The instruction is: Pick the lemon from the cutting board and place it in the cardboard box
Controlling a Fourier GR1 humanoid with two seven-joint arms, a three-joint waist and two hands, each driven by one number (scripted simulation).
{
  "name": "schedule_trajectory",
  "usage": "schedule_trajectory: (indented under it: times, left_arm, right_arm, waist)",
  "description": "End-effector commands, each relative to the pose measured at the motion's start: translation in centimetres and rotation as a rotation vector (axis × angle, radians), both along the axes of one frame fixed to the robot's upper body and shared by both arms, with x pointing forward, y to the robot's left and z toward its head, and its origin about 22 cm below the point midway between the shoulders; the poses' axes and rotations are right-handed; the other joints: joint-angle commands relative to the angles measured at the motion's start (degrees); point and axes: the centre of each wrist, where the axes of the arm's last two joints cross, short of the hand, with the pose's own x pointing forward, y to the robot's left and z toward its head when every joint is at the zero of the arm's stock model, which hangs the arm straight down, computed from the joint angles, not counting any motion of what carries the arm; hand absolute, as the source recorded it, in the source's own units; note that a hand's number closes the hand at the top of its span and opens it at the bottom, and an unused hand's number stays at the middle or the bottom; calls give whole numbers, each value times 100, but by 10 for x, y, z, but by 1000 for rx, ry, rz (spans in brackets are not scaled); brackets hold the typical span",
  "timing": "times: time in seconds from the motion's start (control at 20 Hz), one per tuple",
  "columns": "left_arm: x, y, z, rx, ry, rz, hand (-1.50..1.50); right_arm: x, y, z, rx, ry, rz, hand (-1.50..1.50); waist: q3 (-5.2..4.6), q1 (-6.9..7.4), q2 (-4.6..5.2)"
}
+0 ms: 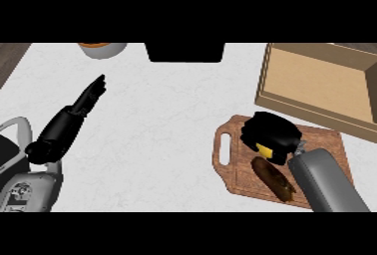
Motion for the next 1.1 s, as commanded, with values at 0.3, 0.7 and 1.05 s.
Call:
schedule_trajectory:
  times: [0.3,0.7,1.05]
  left_arm:
    - [2,2,3,-6,-14,22,0]
    - [-1,14,-5,18,-1,24,0]
    - [-3,-12,14,-7,-30,-14,0]
  right_arm:
    - [-30,18,71,234,-185,66,150]
    - [-36,-19,135,502,-222,-244,150]
    - [9,-51,173,642,-229,-562,150]
  waist:
    - [54,-64,22]
    - [51,-97,14]
    - [58,76,49]
